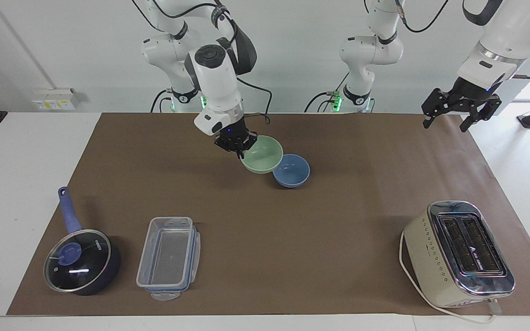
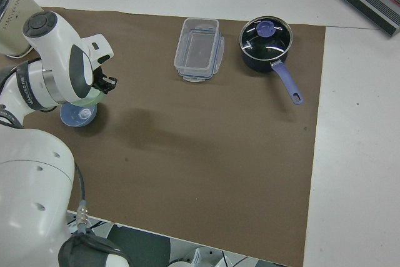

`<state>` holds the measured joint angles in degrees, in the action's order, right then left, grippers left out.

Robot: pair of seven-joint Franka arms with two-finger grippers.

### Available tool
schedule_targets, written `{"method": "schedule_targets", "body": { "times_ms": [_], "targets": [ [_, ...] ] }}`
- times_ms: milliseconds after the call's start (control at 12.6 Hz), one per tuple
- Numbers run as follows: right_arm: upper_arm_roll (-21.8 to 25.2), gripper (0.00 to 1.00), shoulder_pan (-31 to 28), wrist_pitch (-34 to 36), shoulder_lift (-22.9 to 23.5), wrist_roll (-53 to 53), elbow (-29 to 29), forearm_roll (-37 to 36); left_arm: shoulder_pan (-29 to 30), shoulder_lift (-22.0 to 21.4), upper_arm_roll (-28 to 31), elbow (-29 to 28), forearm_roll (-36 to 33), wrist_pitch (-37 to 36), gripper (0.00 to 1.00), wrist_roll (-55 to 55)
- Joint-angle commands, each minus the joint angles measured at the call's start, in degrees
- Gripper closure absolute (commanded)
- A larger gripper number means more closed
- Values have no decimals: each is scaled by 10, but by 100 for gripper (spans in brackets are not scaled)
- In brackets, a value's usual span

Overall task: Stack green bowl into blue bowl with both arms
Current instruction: 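Carry the green bowl with the right gripper over the blue bowl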

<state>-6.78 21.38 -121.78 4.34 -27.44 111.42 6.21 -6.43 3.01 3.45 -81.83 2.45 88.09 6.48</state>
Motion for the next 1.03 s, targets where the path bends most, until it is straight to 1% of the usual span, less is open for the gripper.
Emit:
{"method": "schedule_targets", "body": {
  "times_ms": [0, 238, 397, 556, 636, 953],
  "targets": [
    [1, 100, 37, -49, 31, -52, 4, 10, 7, 2, -6, 11, -10, -13, 0, 6],
    [1, 100, 61, -67, 51, -75, 8, 11, 7, 2, -6, 11, -10, -13, 0, 6],
    [1, 100, 68, -94, 65, -86, 12, 11, 7, 2, -5, 11, -10, -13, 0, 6],
    [1, 100, 92, -128, 91, -116, 13, 11, 7, 2, -6, 11, -10, -13, 0, 6],
    [1, 100, 94, -138, 96, -117, 13, 11, 7, 2, -6, 11, -10, -13, 0, 6],
    [2, 100, 89, -138, 95, -108, 21, 11, 7, 2, -6, 11, -10, -13, 0, 6]
  ]
}}
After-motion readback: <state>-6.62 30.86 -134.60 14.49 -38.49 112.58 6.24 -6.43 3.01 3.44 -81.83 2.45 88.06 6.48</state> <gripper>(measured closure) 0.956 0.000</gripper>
